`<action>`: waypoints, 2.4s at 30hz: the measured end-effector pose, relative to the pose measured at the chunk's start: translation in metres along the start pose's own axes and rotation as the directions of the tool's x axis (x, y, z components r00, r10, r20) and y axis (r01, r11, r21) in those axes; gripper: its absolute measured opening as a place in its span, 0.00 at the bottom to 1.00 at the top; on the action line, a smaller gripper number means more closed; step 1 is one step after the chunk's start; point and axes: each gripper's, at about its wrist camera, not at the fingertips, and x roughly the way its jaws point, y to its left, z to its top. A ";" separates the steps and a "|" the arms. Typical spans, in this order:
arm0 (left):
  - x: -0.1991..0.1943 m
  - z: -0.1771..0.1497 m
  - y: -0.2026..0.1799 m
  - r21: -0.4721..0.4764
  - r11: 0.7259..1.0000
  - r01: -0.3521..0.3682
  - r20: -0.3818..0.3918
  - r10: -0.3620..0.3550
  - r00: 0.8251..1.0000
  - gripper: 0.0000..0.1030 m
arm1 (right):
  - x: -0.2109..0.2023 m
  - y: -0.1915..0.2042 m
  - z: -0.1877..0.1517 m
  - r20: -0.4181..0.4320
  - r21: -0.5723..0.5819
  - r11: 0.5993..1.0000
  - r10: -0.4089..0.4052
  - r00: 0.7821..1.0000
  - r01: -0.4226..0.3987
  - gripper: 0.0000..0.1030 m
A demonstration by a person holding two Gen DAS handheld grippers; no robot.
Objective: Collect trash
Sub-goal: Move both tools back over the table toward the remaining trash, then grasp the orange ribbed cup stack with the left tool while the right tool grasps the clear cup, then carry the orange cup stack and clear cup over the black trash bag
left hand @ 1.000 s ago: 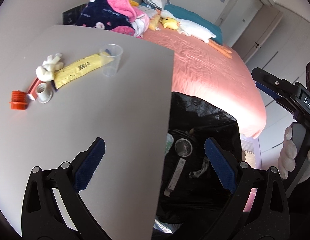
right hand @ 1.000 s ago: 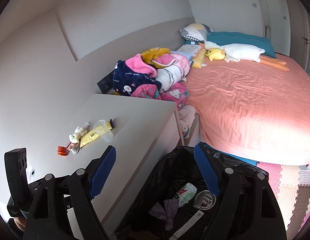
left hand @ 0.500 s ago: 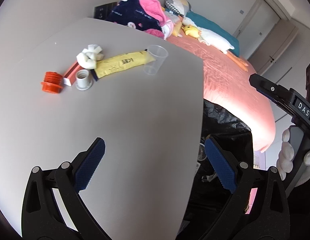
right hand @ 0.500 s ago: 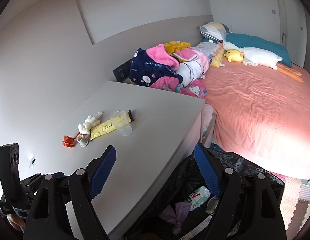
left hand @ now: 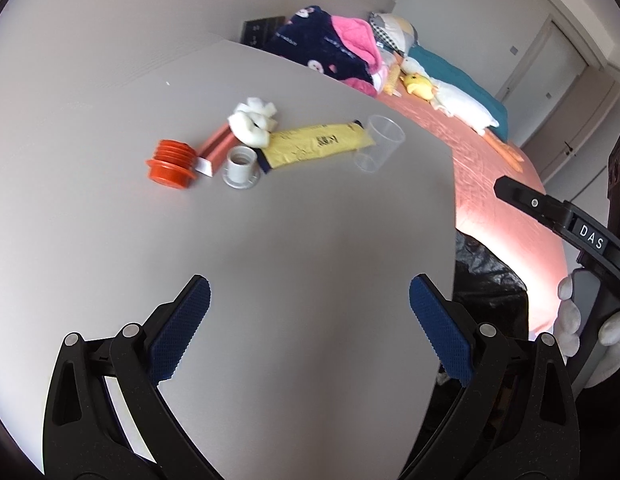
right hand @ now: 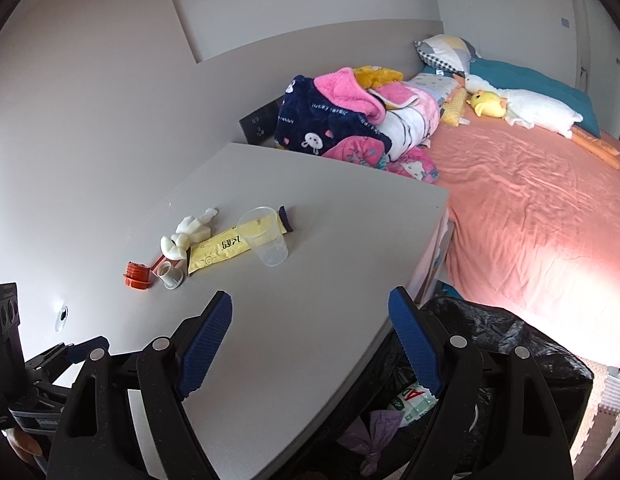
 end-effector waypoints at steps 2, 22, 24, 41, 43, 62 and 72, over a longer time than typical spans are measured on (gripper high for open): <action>0.000 0.004 0.007 -0.006 1.000 -0.019 0.012 0.019 1.000 0.94 | 0.008 0.004 0.001 -0.012 -0.009 1.000 0.006 1.000 -0.006 0.78; 0.028 0.029 0.066 -0.067 0.990 -0.128 -0.012 0.127 0.992 0.69 | 0.092 0.035 0.020 -0.135 -0.050 0.999 -0.002 0.991 -0.005 0.66; 0.031 0.032 0.070 -0.066 0.989 -0.136 -0.009 0.136 0.991 0.69 | 0.099 0.037 0.021 -0.140 -0.050 0.999 -0.011 0.990 0.004 0.66; 0.055 0.058 0.088 -0.021 0.985 -0.173 0.004 0.174 0.985 0.61 | 0.144 0.043 0.033 -0.168 -0.070 0.996 -0.061 0.984 0.049 0.58; 0.057 0.060 0.091 -0.021 0.985 -0.172 0.000 0.172 0.985 0.57 | 0.147 0.044 0.034 -0.171 -0.072 0.996 -0.059 0.984 0.047 0.54; 0.046 0.053 0.094 -0.047 0.988 -0.149 0.011 0.150 0.989 0.40 | 0.124 0.049 0.033 -0.188 -0.058 0.998 0.020 0.982 -0.032 0.36; 0.019 0.051 0.073 -0.026 0.992 -0.125 0.068 0.127 0.990 0.40 | 0.088 0.050 0.034 -0.158 -0.063 0.996 0.051 0.986 -0.062 0.36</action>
